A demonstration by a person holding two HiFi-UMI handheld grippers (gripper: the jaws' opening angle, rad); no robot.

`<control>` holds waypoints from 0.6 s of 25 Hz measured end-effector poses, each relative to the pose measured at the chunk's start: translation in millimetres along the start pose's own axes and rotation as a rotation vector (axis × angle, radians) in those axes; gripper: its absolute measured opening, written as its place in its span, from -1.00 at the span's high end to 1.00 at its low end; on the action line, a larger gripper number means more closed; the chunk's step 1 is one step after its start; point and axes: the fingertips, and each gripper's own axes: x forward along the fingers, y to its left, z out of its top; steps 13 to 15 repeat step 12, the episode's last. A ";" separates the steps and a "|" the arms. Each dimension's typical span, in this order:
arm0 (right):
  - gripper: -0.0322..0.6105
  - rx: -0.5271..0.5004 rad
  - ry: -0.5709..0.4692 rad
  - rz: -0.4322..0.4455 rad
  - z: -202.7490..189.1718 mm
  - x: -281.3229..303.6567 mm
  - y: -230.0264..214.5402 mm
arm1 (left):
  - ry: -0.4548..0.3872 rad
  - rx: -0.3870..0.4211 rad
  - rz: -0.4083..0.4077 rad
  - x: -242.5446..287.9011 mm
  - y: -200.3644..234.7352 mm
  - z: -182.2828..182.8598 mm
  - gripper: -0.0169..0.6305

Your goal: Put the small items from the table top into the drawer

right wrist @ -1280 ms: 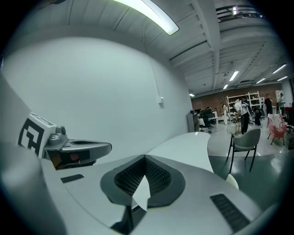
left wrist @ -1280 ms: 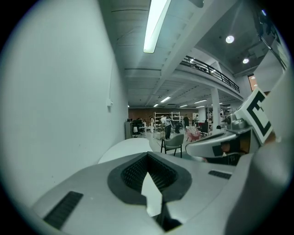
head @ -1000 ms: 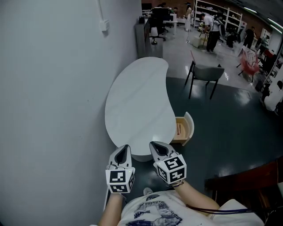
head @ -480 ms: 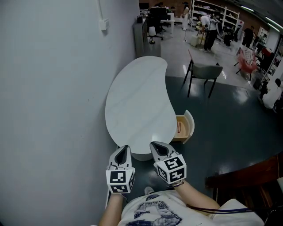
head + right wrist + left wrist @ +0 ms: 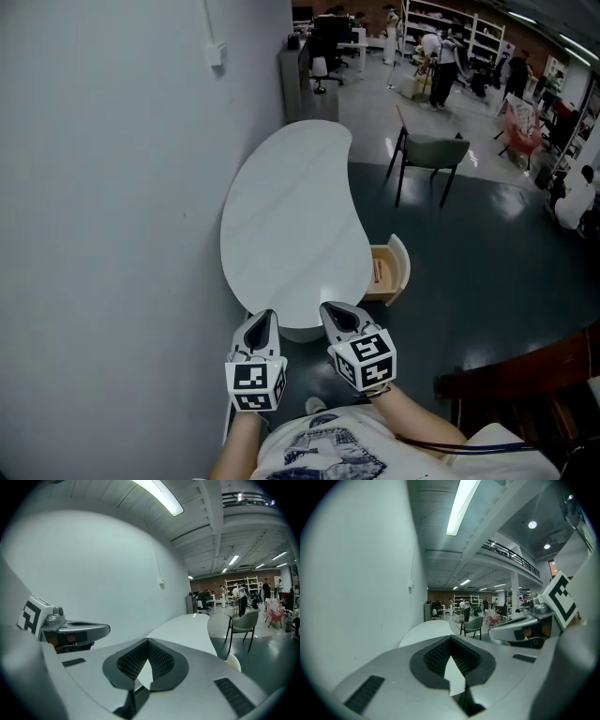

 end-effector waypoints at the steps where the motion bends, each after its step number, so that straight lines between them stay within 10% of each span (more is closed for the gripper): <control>1: 0.84 0.000 0.001 -0.001 -1.2 0.2 -1.2 | 0.000 0.000 0.000 0.7 -0.5 -0.9 0.89; 15: 0.84 0.013 0.010 0.012 -7.6 11.1 -16.5 | 0.015 -0.003 0.007 18.5 -4.0 -8.3 0.89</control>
